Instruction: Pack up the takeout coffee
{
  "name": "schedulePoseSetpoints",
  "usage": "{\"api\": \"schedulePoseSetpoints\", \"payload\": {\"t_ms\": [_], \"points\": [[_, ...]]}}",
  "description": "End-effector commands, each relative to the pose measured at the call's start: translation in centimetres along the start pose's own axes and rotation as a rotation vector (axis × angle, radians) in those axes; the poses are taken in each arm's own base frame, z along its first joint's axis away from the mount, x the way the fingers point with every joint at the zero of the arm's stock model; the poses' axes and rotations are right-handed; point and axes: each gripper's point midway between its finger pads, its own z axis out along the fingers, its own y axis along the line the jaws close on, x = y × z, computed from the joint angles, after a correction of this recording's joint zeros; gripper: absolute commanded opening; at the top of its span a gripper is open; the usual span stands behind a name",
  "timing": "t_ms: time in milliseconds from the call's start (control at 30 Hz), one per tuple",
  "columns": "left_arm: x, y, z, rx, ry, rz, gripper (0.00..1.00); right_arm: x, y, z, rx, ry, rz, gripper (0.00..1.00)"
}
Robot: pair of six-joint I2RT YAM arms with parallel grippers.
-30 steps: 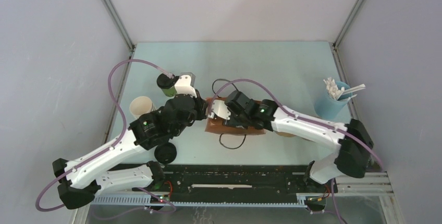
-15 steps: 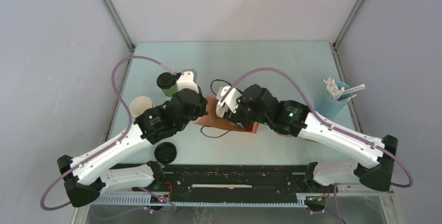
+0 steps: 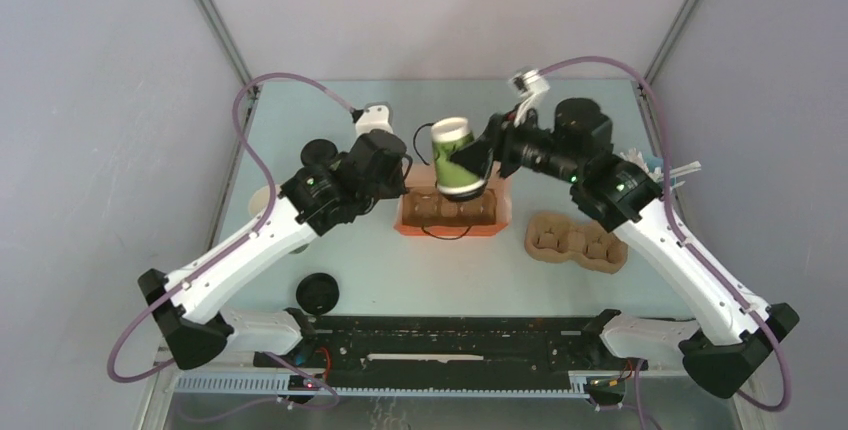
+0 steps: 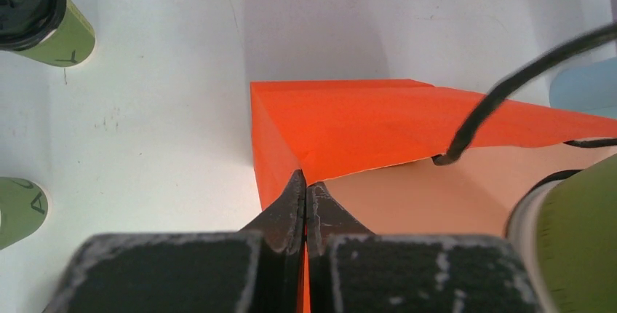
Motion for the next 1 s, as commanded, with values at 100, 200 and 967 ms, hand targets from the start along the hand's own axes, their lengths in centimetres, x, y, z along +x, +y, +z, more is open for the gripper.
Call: {"api": "schedulePoseSetpoints", "payload": {"t_ms": [100, 200, 967], "points": [[-2.6, -1.1, -0.6, 0.008, 0.042, 0.001, 0.11, -5.2, -1.4, -3.1, -0.135, -0.117, 0.656, 0.48], [-3.3, -1.4, -1.0, 0.044, 0.063, -0.015, 0.33, -6.0, -2.3, -3.9, -0.173, -0.125, 0.816, 0.50], [-17.2, -10.0, -14.6, 0.800, -0.371, -0.510, 1.00, -13.1, -3.1, -1.4, -0.273, -0.465, 1.415, 0.52]]}}
